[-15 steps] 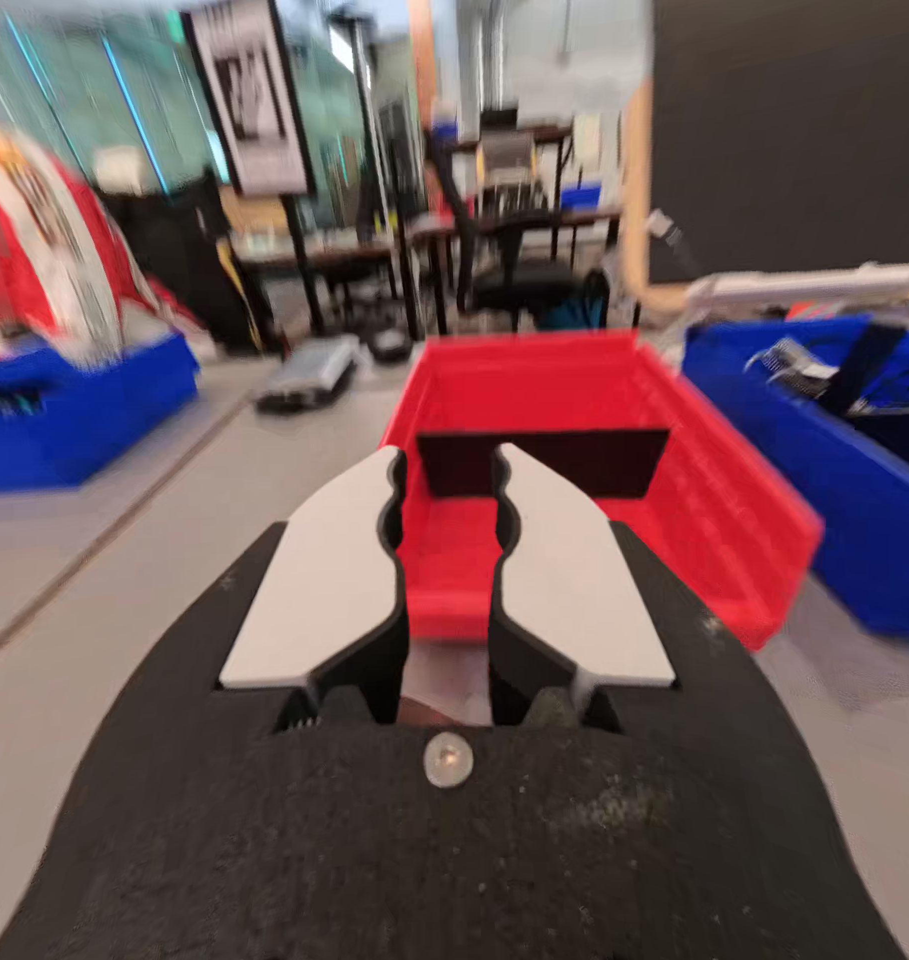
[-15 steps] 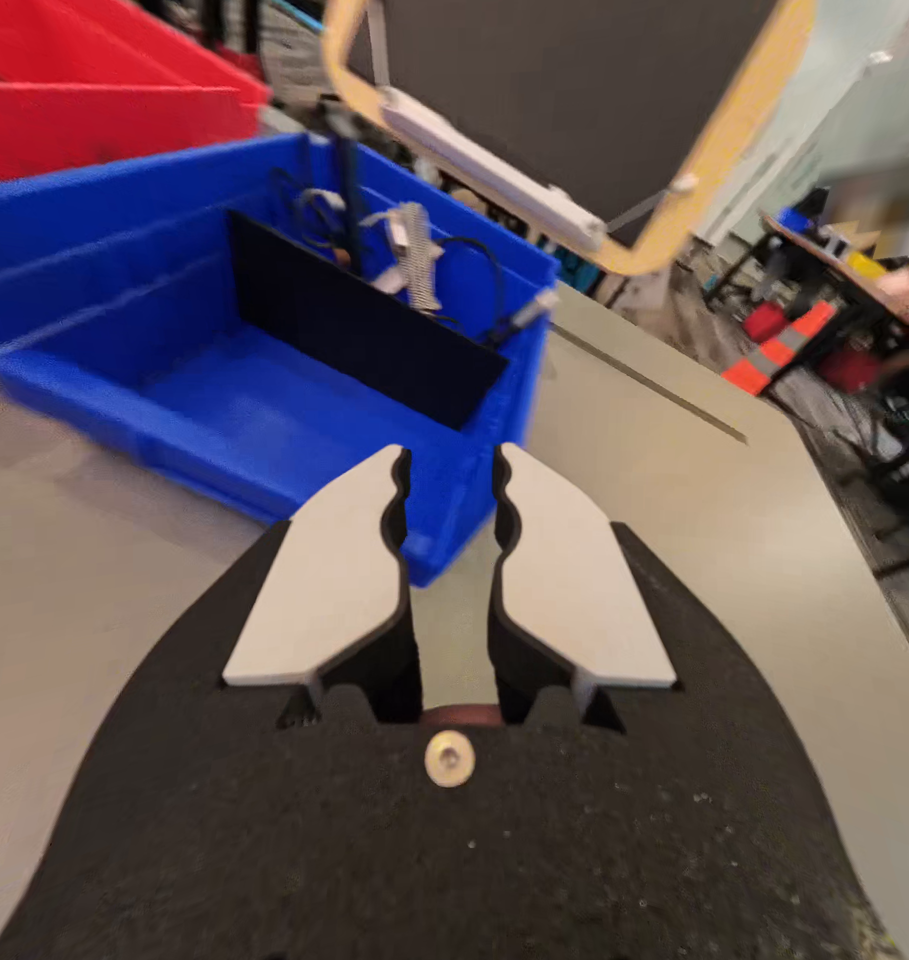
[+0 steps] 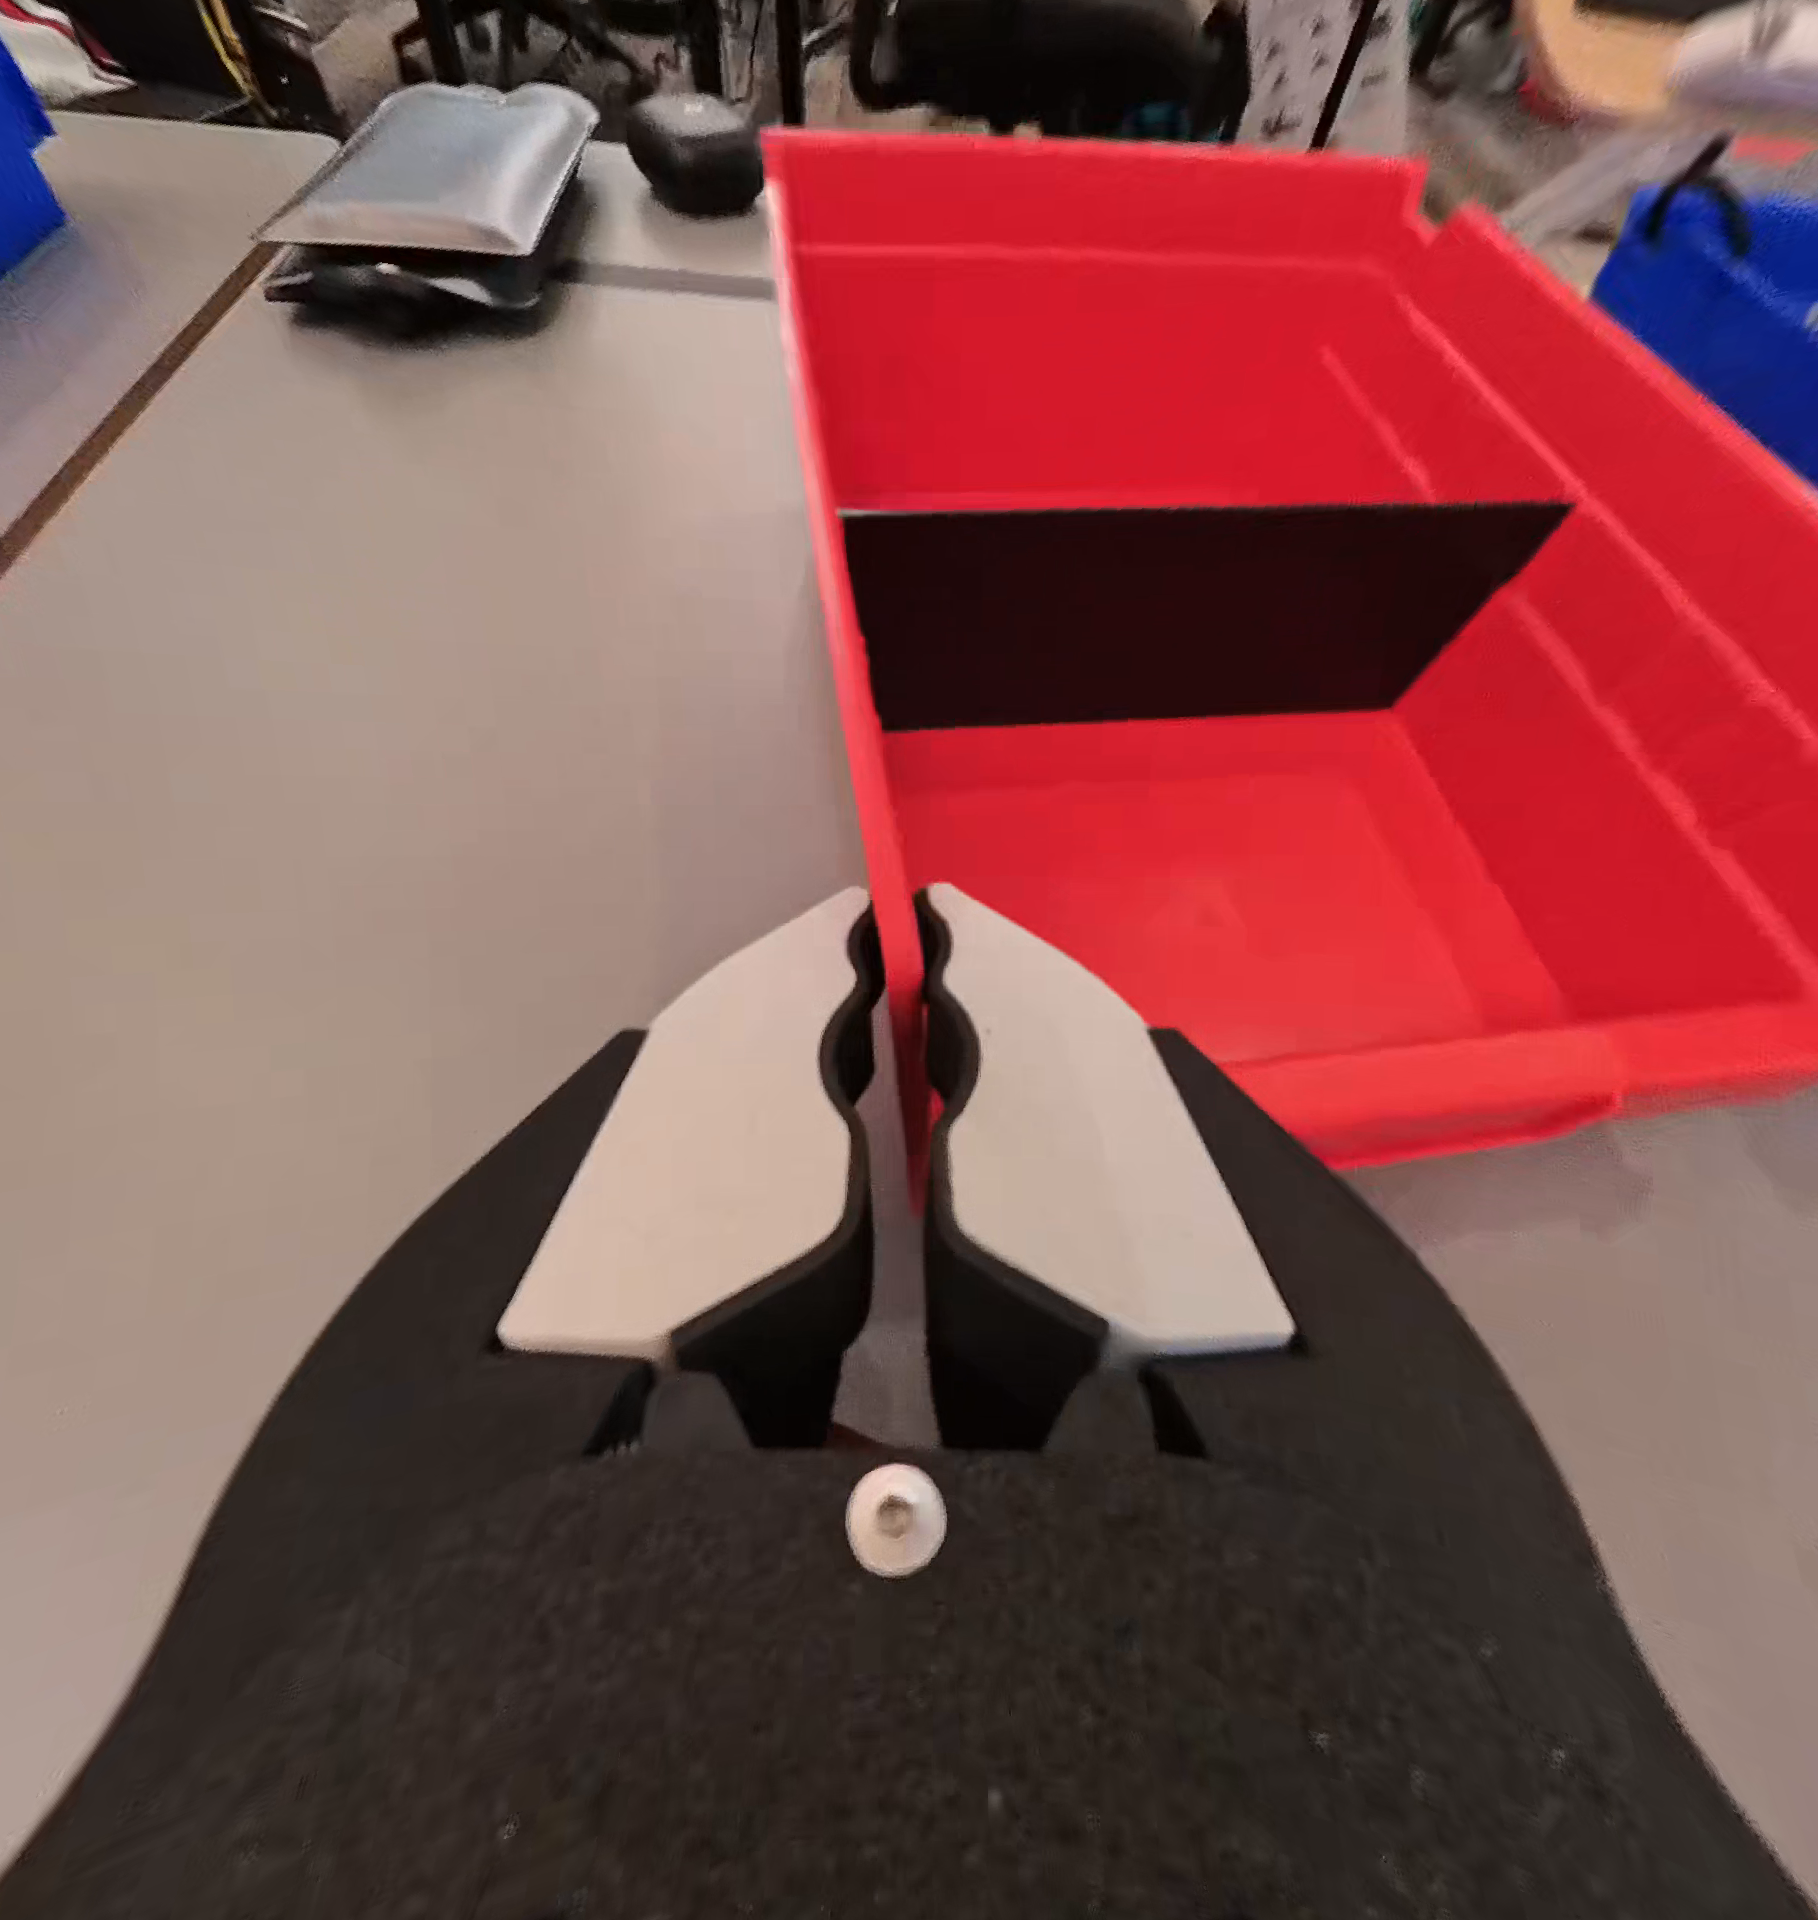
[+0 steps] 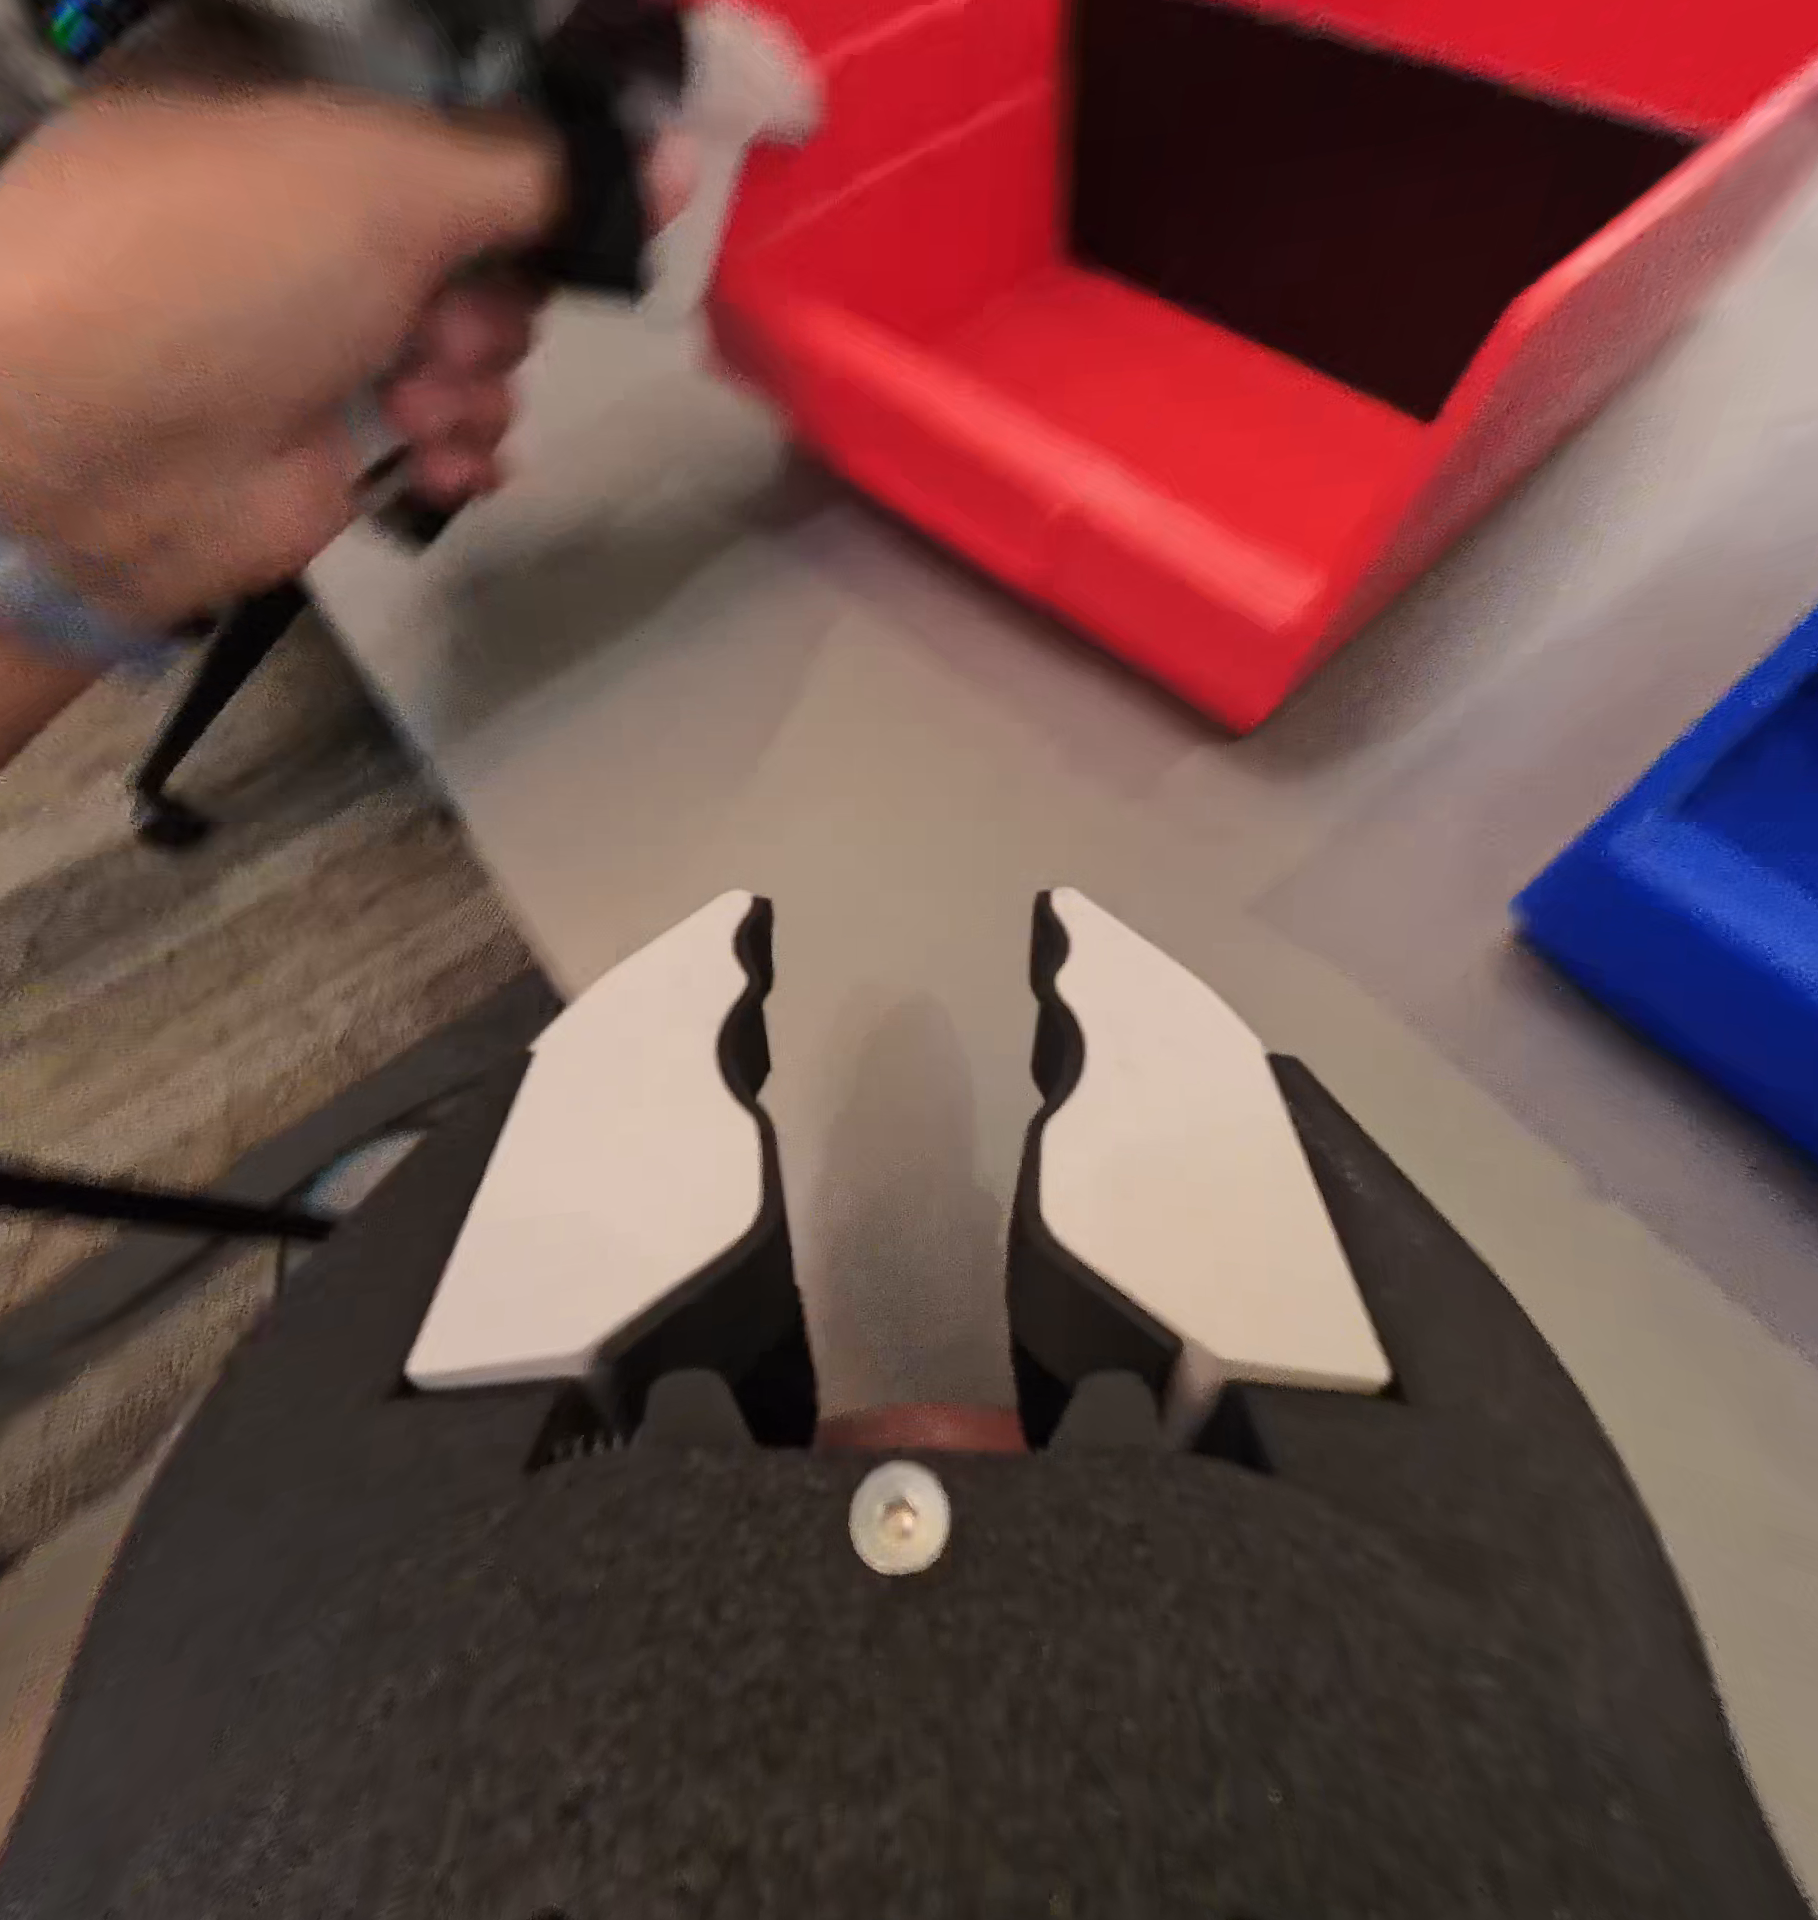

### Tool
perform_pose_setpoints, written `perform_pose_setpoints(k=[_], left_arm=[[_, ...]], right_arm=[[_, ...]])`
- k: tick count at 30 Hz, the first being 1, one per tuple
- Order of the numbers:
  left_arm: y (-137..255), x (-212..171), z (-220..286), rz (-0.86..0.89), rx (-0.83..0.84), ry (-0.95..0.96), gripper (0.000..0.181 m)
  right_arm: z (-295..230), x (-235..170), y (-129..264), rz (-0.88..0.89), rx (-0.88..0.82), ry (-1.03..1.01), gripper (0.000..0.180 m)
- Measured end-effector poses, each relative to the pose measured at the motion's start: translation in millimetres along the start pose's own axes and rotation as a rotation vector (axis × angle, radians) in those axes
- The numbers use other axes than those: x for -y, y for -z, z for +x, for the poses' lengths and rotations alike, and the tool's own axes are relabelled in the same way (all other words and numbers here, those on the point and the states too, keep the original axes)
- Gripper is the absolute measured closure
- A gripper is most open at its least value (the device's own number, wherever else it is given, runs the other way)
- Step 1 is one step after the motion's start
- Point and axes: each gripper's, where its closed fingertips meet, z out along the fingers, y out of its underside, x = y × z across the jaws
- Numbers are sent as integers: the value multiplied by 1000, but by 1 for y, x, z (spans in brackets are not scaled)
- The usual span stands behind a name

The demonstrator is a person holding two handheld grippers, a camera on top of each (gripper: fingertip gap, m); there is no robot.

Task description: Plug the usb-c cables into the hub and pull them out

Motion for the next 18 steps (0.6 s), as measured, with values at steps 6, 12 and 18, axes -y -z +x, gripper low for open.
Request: perform_pose_setpoints(k=[6,12,18], left_arm=[[56,-31,16,-36,66,8,176],[111,-47,25,9,109,-21,177],[169,-1,51,209,202,-106,176]], right_arm=[[49,40,-15,76,-194,-100,132],[43,26,-14,6,-257,-115,169],[36,71,44,146,-309,-30,174]])
